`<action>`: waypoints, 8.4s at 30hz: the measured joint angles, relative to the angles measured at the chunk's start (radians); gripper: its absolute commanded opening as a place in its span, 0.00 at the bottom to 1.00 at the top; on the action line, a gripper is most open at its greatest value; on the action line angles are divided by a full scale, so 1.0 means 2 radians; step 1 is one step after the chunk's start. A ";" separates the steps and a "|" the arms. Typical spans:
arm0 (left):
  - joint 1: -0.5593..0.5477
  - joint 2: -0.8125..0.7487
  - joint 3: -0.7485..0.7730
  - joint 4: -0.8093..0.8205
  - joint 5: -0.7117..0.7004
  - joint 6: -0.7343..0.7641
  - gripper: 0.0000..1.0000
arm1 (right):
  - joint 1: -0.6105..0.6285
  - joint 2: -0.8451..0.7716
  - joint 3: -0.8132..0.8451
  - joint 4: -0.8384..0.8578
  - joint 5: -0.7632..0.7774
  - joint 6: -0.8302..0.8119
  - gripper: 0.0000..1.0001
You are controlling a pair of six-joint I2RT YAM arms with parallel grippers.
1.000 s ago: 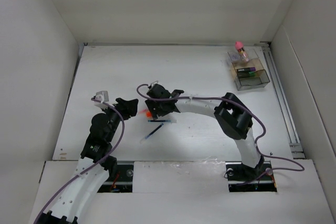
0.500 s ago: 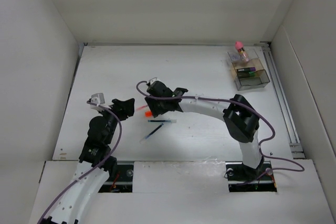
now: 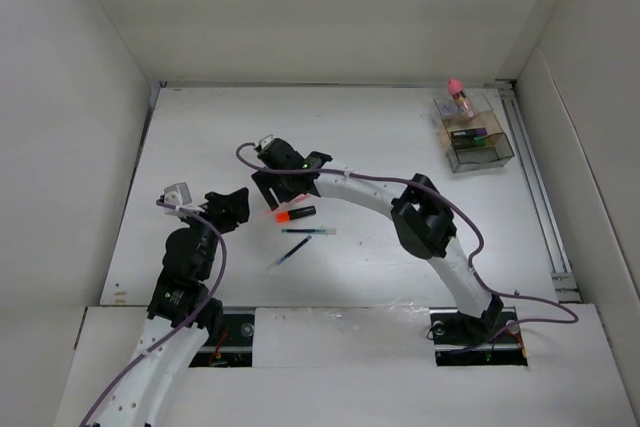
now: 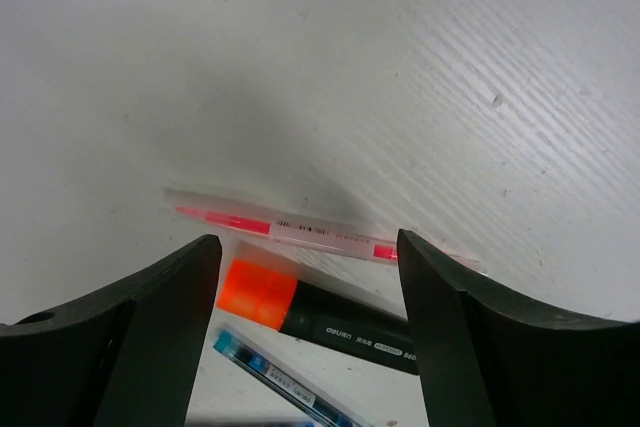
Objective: Sort the stationery into containers
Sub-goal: Pick up the pen from the center of the board, then place the pen in the storage box, then pick up the pen from the center of the board, then place the pen in the storage box.
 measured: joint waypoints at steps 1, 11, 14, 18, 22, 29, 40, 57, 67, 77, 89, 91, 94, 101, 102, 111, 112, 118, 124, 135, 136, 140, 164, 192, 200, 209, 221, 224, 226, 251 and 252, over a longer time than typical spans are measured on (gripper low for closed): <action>0.000 -0.003 0.000 -0.001 -0.001 -0.001 0.67 | 0.000 0.005 0.003 -0.007 -0.004 -0.004 0.77; 0.000 -0.009 0.000 -0.006 -0.011 -0.004 0.67 | 0.000 0.016 0.013 -0.038 -0.026 -0.024 0.82; 0.000 -0.009 0.000 -0.006 -0.012 -0.004 0.67 | 0.000 0.027 0.026 -0.042 -0.026 -0.028 0.82; 0.000 -0.009 0.000 -0.006 -0.014 -0.004 0.67 | 0.000 0.044 0.035 -0.044 -0.026 -0.030 0.82; 0.000 -0.014 0.000 -0.009 -0.016 -0.005 0.67 | 0.000 0.053 0.040 -0.044 -0.025 -0.034 0.82; 0.000 -0.023 0.000 -0.011 -0.022 -0.006 0.67 | -0.004 0.054 0.040 -0.040 -0.022 -0.032 0.55; 0.000 -0.024 0.000 -0.012 -0.024 -0.006 0.67 | -0.043 0.025 -0.024 0.021 -0.019 -0.009 0.09; 0.000 -0.014 0.000 -0.006 -0.005 -0.008 0.67 | -0.117 -0.089 -0.161 0.083 0.008 0.080 0.00; 0.000 0.023 0.000 0.008 0.029 -0.008 0.67 | -0.358 -0.418 -0.414 0.264 0.010 0.323 0.00; 0.000 0.023 0.000 0.012 0.041 -0.008 0.67 | -0.525 -0.528 -0.601 0.346 0.001 0.515 0.00; 0.000 0.022 0.000 0.013 0.042 -0.008 0.67 | -0.610 -0.452 -0.608 0.388 -0.038 0.576 0.00; 0.000 0.022 0.000 0.013 0.042 -0.008 0.67 | -0.616 -0.433 -0.608 0.389 -0.050 0.581 0.00; 0.000 0.022 0.000 0.013 0.042 -0.008 0.67 | -0.626 -0.413 -0.608 0.393 -0.069 0.589 0.00; 0.000 0.023 0.000 0.017 0.042 -0.008 0.67 | -0.644 -0.383 -0.604 0.410 -0.109 0.599 0.00; 0.000 0.023 0.000 0.018 0.042 -0.008 0.67 | -0.645 -0.378 -0.601 0.410 -0.113 0.600 0.01; 0.000 0.023 0.000 0.019 0.042 -0.008 0.67 | -0.651 -0.339 -0.587 0.417 -0.145 0.612 0.21; 0.000 0.023 0.000 0.019 0.042 -0.008 0.67 | -0.651 -0.336 -0.586 0.417 -0.146 0.614 0.24; 0.000 0.023 0.000 0.019 0.042 -0.008 0.67 | -0.651 -0.335 -0.583 0.418 -0.151 0.618 0.48; 0.000 0.023 0.000 0.019 0.042 -0.008 0.67 | -0.651 -0.355 -0.583 0.418 -0.153 0.614 0.59; 0.000 0.023 0.000 0.019 0.042 -0.008 0.67 | -0.565 -0.471 -0.583 0.444 -0.203 0.525 0.00; 0.000 0.023 0.000 0.019 0.042 -0.008 0.64 | -0.539 -0.472 -0.579 0.444 -0.216 0.510 0.00; 0.000 0.023 0.000 0.019 0.041 -0.008 0.58 | -0.406 -0.441 -0.530 0.413 -0.251 0.422 0.06; 0.000 0.008 0.000 0.010 0.023 -0.007 0.62 | -0.008 -0.162 -0.281 0.074 -0.015 0.109 0.79; 0.000 -0.039 0.000 -0.018 -0.014 -0.009 0.63 | -0.011 -0.084 -0.200 0.050 0.066 0.093 0.00; 0.000 -0.020 0.000 -0.014 -0.004 -0.009 0.64 | -0.133 -0.159 -0.240 0.091 0.010 0.161 0.00; 0.000 0.031 0.000 0.003 0.032 -0.009 0.64 | -0.430 -0.331 -0.350 0.260 -0.108 0.320 0.00; 0.000 0.031 0.000 0.008 0.043 -0.007 0.64 | -0.600 -0.296 -0.476 0.389 -0.202 0.487 0.00; 0.000 0.031 0.000 0.008 0.043 -0.007 0.64 | -0.609 -0.286 -0.483 0.418 -0.221 0.514 0.02; 0.000 0.031 0.000 0.008 0.043 -0.007 0.64 | -0.612 -0.275 -0.484 0.434 -0.233 0.528 0.02; 0.000 0.030 0.000 0.009 0.042 -0.007 0.64 | -0.629 -0.229 -0.481 0.493 -0.267 0.599 1.00; 0.000 0.030 0.000 0.010 0.042 -0.007 0.64 | -0.629 -0.229 -0.481 0.493 -0.267 0.600 1.00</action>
